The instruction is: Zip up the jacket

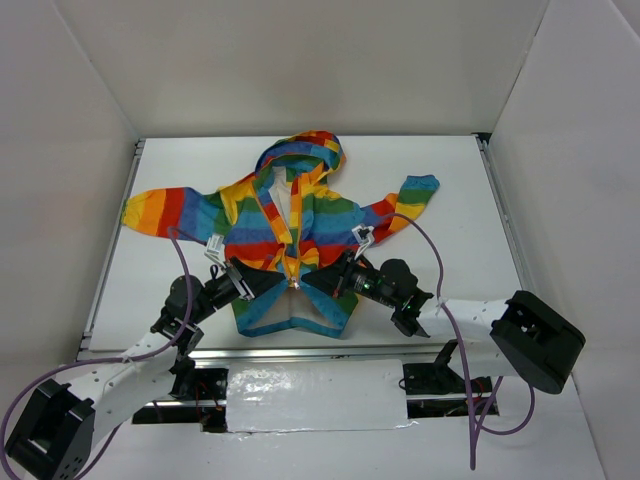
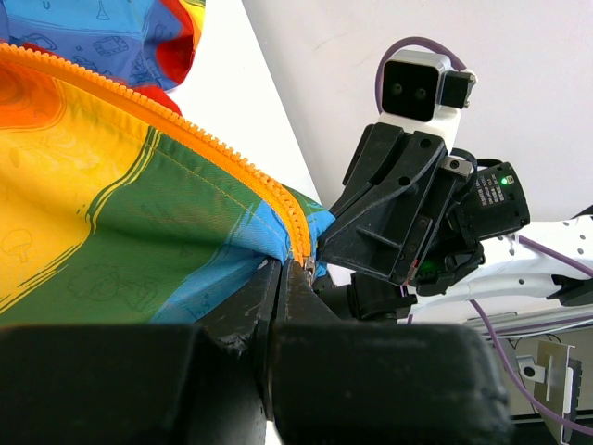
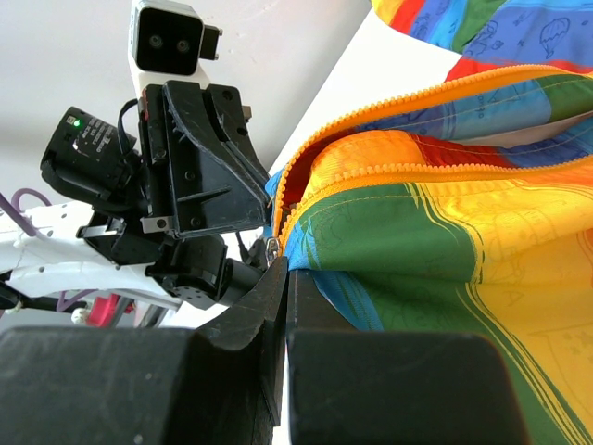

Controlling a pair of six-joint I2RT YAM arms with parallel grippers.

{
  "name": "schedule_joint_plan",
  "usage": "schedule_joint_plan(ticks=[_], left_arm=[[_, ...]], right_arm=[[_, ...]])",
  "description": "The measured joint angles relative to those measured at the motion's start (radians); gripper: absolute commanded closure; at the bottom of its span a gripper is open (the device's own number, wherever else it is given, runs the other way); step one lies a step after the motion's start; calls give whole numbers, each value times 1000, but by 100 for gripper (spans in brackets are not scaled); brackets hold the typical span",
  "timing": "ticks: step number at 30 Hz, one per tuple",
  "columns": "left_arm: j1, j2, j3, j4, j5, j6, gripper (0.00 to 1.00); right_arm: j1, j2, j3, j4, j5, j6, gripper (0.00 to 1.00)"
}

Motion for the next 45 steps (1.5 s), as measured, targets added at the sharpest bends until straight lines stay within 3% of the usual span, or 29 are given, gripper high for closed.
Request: schedule_joint_plan(ticks=[45], left_arm=[[0, 7, 0, 0, -5, -10, 100]], right_arm=[[1, 21, 1, 31, -3, 0, 100]])
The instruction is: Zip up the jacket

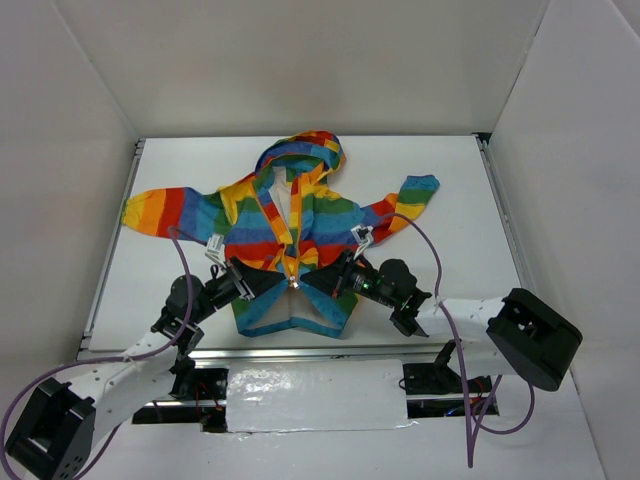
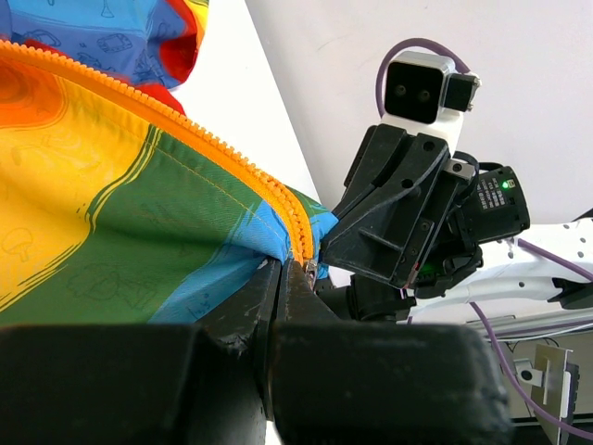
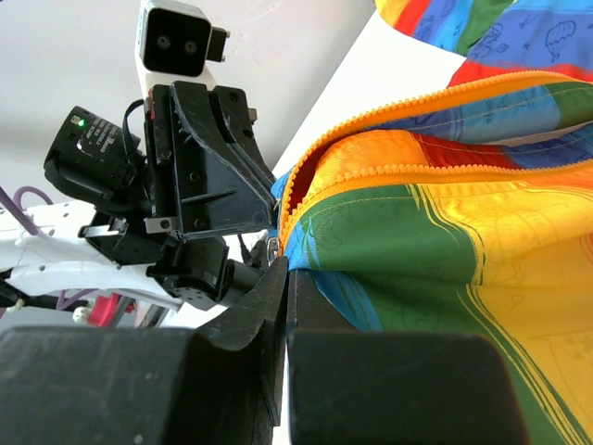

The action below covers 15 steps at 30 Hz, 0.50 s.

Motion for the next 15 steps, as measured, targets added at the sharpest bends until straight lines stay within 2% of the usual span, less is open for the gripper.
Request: schedule_joint_plan(ticks=[15], left_arm=[[0, 2, 0, 0, 0, -19, 100]], right_arm=[[0, 11, 0, 0, 0, 0, 100]])
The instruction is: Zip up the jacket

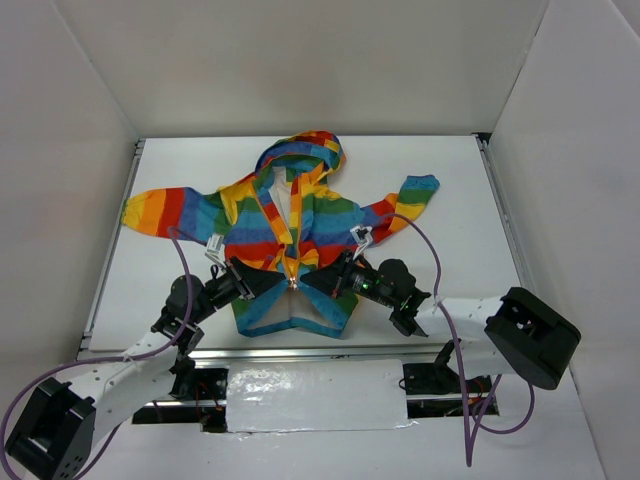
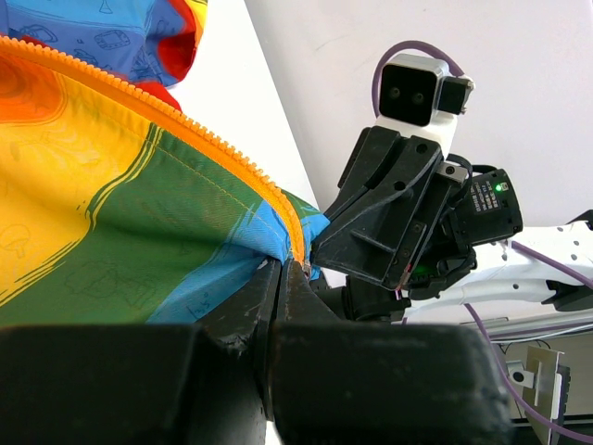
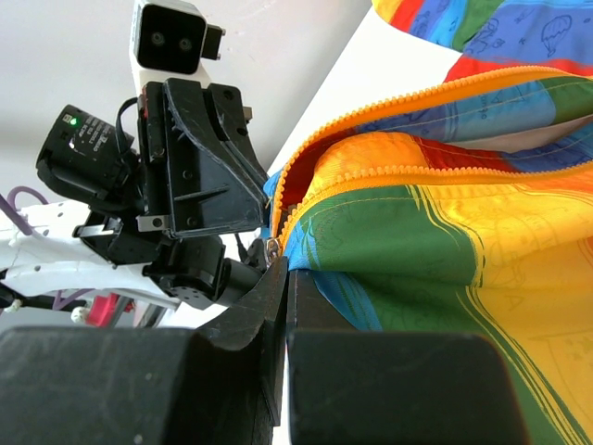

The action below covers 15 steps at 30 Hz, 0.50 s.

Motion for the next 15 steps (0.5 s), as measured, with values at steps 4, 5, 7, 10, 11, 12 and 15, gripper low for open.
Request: schedule_joint_plan(ticks=[4, 5, 7, 10, 11, 12, 15], left_arm=[[0, 0, 0, 0, 0, 0, 100], [0, 0, 0, 0, 0, 0, 100], [0, 0, 0, 0, 0, 0, 100], [0, 0, 0, 0, 1, 0, 100], [0, 0, 0, 0, 1, 0, 100], [0, 0, 0, 0, 1, 0, 100], [0, 3, 0, 1, 1, 0, 100]], right_arm=[[0, 0, 0, -1, 2, 0, 100], [0, 0, 0, -1, 3, 0, 100], [0, 0, 2, -2, 3, 0, 100], [0, 0, 7, -5, 5, -2, 100], [0, 0, 9, -5, 7, -3, 100], [0, 0, 10, -6, 8, -4, 100], [0, 0, 14, -10, 8, -5, 100]])
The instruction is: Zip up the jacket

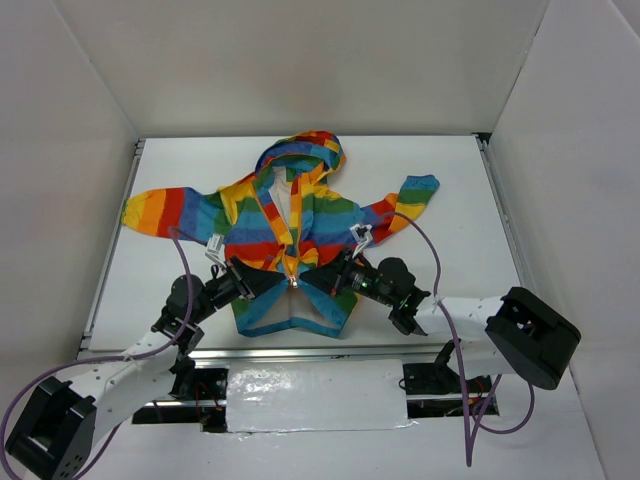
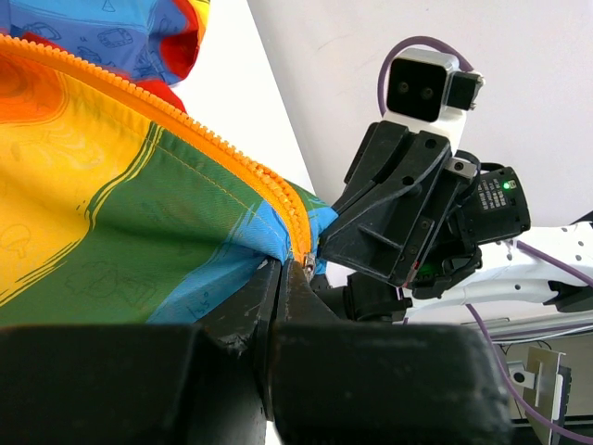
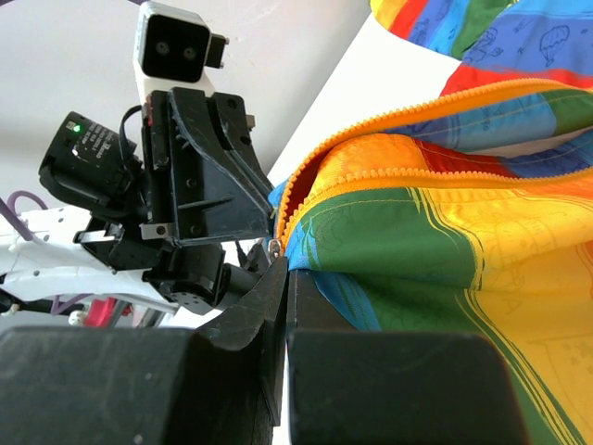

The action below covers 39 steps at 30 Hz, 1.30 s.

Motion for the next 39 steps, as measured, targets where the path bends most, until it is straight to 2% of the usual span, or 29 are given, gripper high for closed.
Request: schedule_joint_plan(ticks=[15, 22, 32, 39], left_arm=[[0, 4, 0, 7, 5, 3, 100], [0, 5, 0, 27, 56, 32, 100], [0, 28, 20, 8, 143, 102, 100], [0, 9, 20, -32, 142, 107, 100]], right_arm=[[0, 2, 36, -22, 0, -11, 100], [-1, 22, 40, -34, -10, -37, 100], [-43, 33, 38, -20, -133, -76, 100], [-75, 72, 0, 98, -210, -45, 100]])
